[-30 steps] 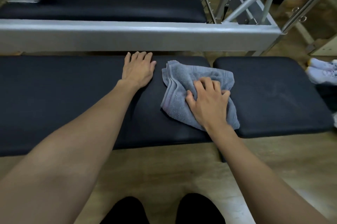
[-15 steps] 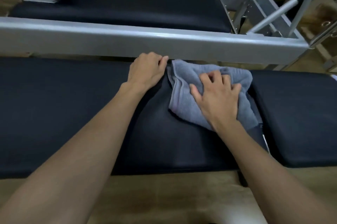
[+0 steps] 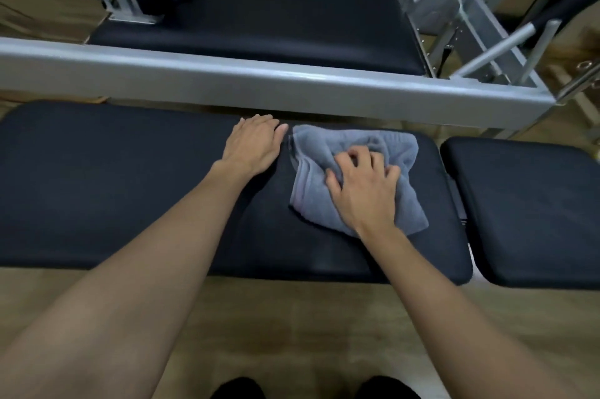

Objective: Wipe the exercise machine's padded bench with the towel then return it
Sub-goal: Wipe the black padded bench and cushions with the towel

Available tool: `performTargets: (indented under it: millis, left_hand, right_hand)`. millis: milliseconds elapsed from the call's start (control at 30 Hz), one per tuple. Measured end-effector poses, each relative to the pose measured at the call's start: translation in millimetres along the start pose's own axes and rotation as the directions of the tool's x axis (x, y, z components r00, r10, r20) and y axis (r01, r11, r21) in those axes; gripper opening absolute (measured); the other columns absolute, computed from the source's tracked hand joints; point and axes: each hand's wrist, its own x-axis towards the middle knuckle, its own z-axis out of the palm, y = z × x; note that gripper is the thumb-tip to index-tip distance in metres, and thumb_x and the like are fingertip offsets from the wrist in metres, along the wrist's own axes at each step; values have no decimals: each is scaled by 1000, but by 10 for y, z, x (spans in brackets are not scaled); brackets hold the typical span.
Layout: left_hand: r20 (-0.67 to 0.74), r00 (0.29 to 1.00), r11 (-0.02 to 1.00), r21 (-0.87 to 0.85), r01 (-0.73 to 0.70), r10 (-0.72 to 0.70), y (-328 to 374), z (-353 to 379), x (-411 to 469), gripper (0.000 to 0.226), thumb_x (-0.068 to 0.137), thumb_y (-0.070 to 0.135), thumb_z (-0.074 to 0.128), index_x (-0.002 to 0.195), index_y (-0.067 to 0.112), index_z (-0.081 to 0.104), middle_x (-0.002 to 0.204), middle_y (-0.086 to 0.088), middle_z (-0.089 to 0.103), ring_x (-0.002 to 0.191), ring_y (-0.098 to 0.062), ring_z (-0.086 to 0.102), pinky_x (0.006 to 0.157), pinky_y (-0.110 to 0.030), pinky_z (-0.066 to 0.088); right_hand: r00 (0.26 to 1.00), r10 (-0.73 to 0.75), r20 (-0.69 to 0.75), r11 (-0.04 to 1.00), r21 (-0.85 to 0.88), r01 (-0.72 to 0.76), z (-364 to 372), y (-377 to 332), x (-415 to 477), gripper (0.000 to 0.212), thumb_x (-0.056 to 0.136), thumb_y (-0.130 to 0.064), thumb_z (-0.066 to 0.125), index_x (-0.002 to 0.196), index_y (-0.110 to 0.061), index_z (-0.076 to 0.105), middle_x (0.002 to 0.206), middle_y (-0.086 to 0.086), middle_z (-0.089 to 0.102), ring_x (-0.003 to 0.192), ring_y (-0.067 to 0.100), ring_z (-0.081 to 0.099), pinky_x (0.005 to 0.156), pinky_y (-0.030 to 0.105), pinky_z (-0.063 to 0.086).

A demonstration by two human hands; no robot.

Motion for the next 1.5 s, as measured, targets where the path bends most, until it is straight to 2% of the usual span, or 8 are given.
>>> performTargets:
  millis: [133,300,433,533,633,767,1300,1500]
  left_hand:
    - [-28,1000,1000,-25,-14,13,-23,-50,-154,45,103,34,28,112,9,64,123,-12,60,122,-33,50,109,-49,28]
    - [-75,995,997,-43,-63,59,-135,18,-237,44,104,32,31,125,8,60,139,-13,53,135,-31,41,113,-47,23]
    - [-162,982,994,-25,-102,97,-296,1,-63,44,102,36,29,92,10,62,105,-11,65,103,-34,57,90,-45,38]
    - [-175,984,998,-45,-31,23,-550,-70,108,44,103,36,29,89,10,62,102,-15,67,97,-37,58,87,-47,40]
    - [-124,992,998,52,-25,31,-840,-89,111,45,103,37,27,110,13,63,123,-13,63,117,-34,54,102,-46,35]
    - [14,1000,994,105,-3,1,-976,-146,-93,53,104,42,23,149,17,34,158,-5,30,148,-23,20,121,-42,8]
    - [-35,999,996,-91,10,-13,-1054,-401,-491,42,105,28,30,126,7,59,141,-15,51,138,-31,38,115,-47,19]
    - [-73,997,987,-159,-7,-5,-1363,-456,-274,41,105,27,32,117,4,64,139,-16,54,135,-32,42,117,-43,20]
  right_hand:
    - [1000,-7,-6,999,39,7,-184,-268,-682,30,89,-44,47,99,-21,62,116,4,59,102,28,52,77,45,35]
    - [999,21,-43,1000,12,-20,-200,-461,-823,27,87,-44,52,93,-19,62,107,5,60,95,29,52,74,45,33]
    - [998,-7,-60,1000,-22,6,-54,-477,-410,30,89,-46,46,93,-19,59,103,6,57,91,29,51,73,45,34]
    - [997,-14,-75,999,-30,12,205,-525,286,34,89,-45,43,94,-16,59,104,9,57,92,33,51,74,45,34]
    - [994,-113,-1,991,-66,112,473,-608,1009,38,95,-44,36,107,-15,57,114,12,56,102,34,50,81,49,35]
    - [987,-143,71,985,-83,149,568,-688,1400,36,100,-39,31,112,-13,54,117,14,57,108,35,49,88,52,33]
    - [995,-96,-7,994,53,97,-112,-1499,-738,28,89,-42,50,100,-19,61,112,8,58,100,29,52,80,46,35]
    - [993,-114,-14,992,49,114,4,-1656,-393,28,92,-43,46,95,-18,60,104,7,58,94,29,52,78,48,37]
